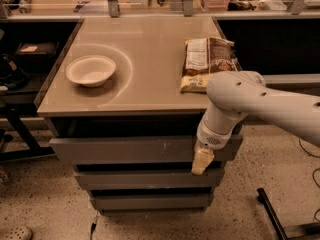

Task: Close top drawer

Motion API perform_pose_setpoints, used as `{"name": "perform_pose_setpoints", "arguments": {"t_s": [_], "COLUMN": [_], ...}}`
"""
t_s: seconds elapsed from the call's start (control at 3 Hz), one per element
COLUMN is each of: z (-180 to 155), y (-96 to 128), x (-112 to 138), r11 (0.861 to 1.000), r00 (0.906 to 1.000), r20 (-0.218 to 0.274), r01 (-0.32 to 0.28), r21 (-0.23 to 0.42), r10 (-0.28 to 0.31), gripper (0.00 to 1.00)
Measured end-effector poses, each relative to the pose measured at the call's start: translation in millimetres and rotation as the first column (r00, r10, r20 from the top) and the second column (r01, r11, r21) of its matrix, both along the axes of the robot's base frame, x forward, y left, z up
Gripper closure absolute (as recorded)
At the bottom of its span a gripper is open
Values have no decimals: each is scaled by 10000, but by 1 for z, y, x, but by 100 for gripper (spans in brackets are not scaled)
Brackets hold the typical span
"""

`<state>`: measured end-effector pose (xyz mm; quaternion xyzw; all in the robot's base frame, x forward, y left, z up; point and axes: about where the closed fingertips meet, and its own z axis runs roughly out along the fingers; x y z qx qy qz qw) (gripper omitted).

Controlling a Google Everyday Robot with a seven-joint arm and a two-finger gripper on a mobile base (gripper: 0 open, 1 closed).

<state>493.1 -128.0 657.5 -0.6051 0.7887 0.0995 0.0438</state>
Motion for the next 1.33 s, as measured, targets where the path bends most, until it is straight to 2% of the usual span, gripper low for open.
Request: {"name": "perform_pose_setpoints", "arguments": {"t_s": [0.33, 1.0, 1.33], "z": [0, 0, 19], "y": [0, 0, -18], "x": [0, -2, -62], "r11": [10000, 10000, 9949], "r00": [10000, 10000, 9929], "r20": [-1, -1, -623], "r01": [0, 0, 1004], "r21": [0, 0, -126], "r10": [0, 0, -1010], "gripper": [0, 0, 0]}}
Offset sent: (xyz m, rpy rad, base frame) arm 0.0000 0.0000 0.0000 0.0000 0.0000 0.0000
